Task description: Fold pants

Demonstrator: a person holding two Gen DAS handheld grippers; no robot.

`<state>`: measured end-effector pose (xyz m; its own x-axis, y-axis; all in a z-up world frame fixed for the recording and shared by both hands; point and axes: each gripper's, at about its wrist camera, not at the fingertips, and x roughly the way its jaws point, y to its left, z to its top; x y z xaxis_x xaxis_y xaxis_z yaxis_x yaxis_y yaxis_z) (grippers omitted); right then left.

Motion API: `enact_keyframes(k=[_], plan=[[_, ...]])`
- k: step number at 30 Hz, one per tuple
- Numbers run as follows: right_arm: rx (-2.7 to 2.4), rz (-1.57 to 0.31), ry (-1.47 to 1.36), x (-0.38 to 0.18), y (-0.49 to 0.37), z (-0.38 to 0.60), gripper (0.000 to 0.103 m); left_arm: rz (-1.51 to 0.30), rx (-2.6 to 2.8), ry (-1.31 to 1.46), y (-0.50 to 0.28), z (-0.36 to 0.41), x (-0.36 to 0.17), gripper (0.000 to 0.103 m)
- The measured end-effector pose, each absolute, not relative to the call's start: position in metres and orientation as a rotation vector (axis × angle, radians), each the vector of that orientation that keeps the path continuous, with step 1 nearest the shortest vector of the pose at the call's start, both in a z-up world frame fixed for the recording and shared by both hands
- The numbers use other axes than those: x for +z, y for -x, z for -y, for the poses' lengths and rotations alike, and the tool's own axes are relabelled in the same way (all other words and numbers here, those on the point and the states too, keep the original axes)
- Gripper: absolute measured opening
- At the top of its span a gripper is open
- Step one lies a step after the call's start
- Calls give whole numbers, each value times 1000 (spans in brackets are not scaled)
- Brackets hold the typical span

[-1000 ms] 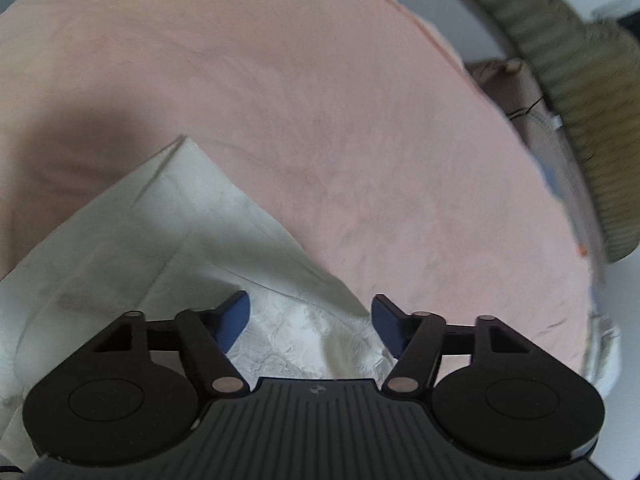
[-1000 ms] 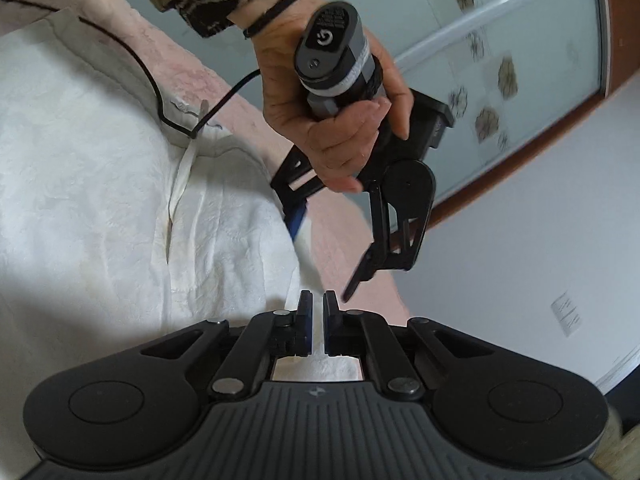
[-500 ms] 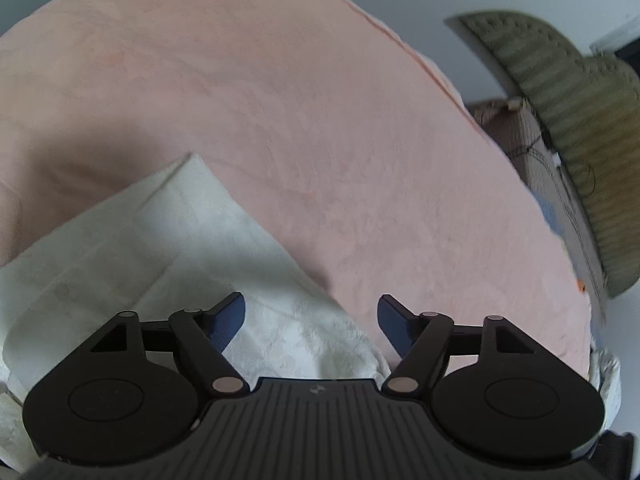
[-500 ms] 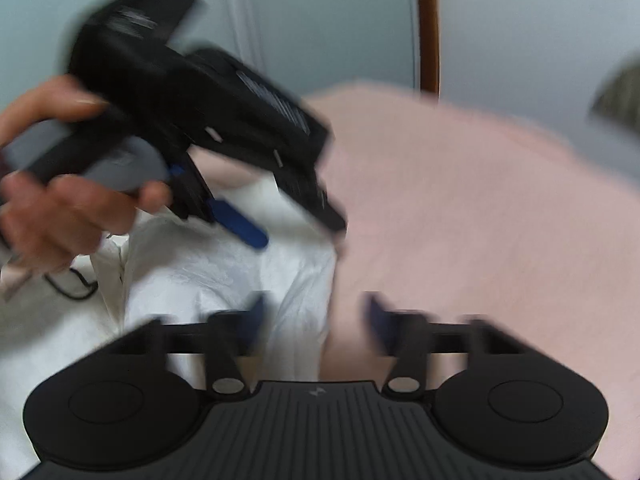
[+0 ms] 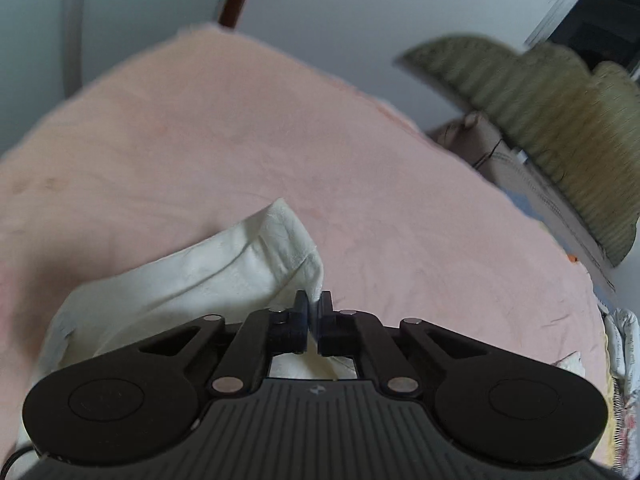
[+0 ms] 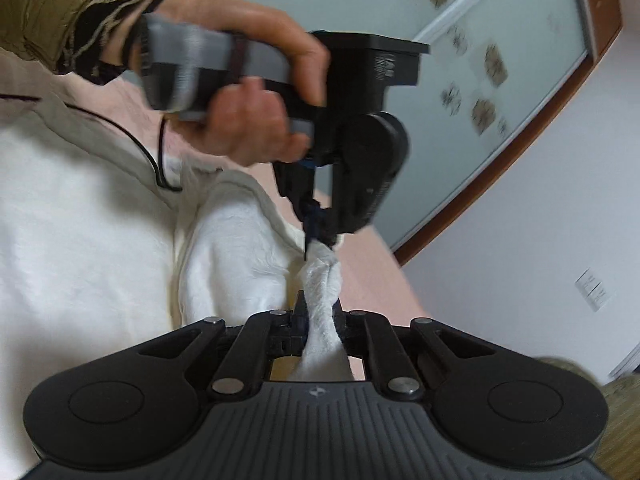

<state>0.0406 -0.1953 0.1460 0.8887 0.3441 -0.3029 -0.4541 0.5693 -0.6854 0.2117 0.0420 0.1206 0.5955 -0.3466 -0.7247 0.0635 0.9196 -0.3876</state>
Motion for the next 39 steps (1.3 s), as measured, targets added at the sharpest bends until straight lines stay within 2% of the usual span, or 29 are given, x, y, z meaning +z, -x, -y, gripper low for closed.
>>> enact_keyframes(k=[5,7,10,12,14,15,20,21,24,29,32,34,36,37,38,39], plan=[[415,-26,926,149,15,182,8,-515,-229,272,-89,-57,158,2],[419,-17,885,151,34,177,8,-423,-230,265,-43,-63,159,2],[461,-99,809,149,57,174,9,-416,-208,280,5,-75,137,3],[468,-150,812,141,69,177,16,-455,-154,299,26,-84,115,3],[446,-190,852,137,80,181,27,-506,-109,334,38,-97,93,3],[427,-214,868,134,84,185,29,-532,-89,361,39,-104,83,3],[344,-312,882,139,79,214,29,-563,-105,470,34,-129,72,5],[342,-323,863,141,71,217,29,-560,-118,478,35,-129,73,13],[387,-342,861,144,57,226,30,-564,-124,527,36,-129,73,17],[667,-608,870,133,0,232,31,-596,-152,647,28,-131,77,36],[744,-680,826,133,-24,232,31,-618,-142,719,22,-144,75,54],[819,-744,772,138,-41,230,32,-643,-139,786,16,-152,72,58],[891,-777,740,141,-46,225,59,-680,-150,850,10,-158,67,59],[928,-784,730,136,-40,222,81,-706,-151,863,6,-159,65,59],[961,-778,732,136,-39,218,83,-729,-150,867,3,-159,62,48],[989,-788,735,133,-33,211,81,-740,-140,862,2,-159,62,27]])
